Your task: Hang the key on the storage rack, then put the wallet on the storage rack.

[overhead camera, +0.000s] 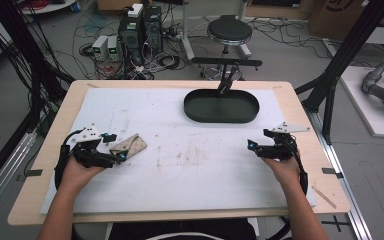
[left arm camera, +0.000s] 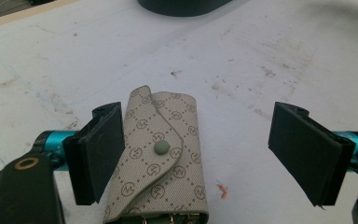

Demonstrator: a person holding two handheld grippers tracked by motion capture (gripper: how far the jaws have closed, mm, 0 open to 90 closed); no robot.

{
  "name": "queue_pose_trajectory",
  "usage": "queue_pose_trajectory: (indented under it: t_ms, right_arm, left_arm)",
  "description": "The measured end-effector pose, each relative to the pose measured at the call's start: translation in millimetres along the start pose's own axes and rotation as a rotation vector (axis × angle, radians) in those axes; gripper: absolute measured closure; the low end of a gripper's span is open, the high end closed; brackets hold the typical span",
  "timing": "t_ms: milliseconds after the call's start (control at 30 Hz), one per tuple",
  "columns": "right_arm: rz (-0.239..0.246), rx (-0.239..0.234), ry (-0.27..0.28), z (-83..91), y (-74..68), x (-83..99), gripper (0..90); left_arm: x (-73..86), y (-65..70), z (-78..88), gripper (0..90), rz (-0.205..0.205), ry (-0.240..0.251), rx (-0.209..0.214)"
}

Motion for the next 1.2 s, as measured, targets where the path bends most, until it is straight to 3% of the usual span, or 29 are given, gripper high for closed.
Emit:
queue_pose_trajectory:
  t_ms: [300,467,600,900,1200]
  right_arm:
    - [0.002,-0.005,0.004,3.0,0.0,1.1,17.7]
    - [-0.003,-0.001,0.005,4.6,0.6,1.2,17.7]
    - [-0.013,0.0,-0.001,3.6,0.2,3.8,17.7]
    - [0.005,-0.019,-0.006,-0.3,-4.3,2.9,17.8]
    - [-0.004,-0.025,-0.007,-2.3,-3.2,3.3,17.8]
  left_arm:
    - [1.2,2.3,-0.2,18.4,0.004,0.003,-0.008]
    - [-0.4,-5.2,-4.7,18.4,0.018,0.015,-0.017]
    - [3.9,-8.0,-8.5,18.4,0.023,-0.027,-0.058]
    - [8.4,-9.2,-11.0,18.4,0.031,-0.05,-0.089]
    - [16.2,-15.7,-21.9,17.5,0.027,-0.136,-0.144]
Point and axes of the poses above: each handheld gripper's, and its own axes: z roughly backward along the jaws, x roughly out of its underside, y roughly to its right, the point moved 2 cm from there along -z, roughly forward along the jaws, and after that the axes turned 12 degrees about z, right-handed, at the moved point
